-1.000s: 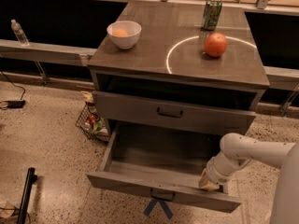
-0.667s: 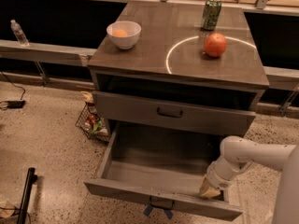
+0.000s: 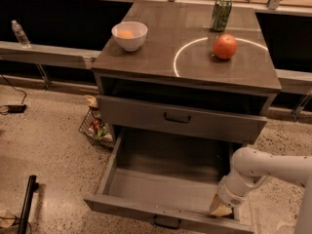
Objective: Open middle drawer
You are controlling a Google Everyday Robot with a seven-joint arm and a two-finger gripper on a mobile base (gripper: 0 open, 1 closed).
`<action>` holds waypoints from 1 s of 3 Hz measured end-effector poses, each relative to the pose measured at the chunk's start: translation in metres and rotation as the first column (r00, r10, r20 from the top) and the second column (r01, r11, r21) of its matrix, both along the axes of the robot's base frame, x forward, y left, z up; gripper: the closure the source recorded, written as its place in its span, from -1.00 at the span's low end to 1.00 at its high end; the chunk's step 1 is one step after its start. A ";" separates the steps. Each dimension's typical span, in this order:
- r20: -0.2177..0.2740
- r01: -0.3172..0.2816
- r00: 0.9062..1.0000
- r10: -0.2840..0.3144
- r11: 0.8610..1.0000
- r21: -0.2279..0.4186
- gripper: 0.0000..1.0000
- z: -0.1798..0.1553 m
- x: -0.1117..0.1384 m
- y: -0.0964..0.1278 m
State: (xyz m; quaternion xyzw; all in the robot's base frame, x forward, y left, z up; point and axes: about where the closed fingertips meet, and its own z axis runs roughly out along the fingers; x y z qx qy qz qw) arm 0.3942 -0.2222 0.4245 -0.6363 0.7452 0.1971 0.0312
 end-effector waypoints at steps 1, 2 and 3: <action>0.075 0.080 0.994 -0.082 0.996 0.030 1.00 0.034 -0.004 -0.010; 0.260 0.215 0.935 -0.242 0.968 0.129 1.00 0.120 -0.006 -0.025; 0.297 0.319 0.887 -0.353 0.934 0.160 0.70 0.148 -0.023 -0.054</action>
Offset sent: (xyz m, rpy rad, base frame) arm -0.0255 -0.1007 0.2570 0.1669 -0.5664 -0.5255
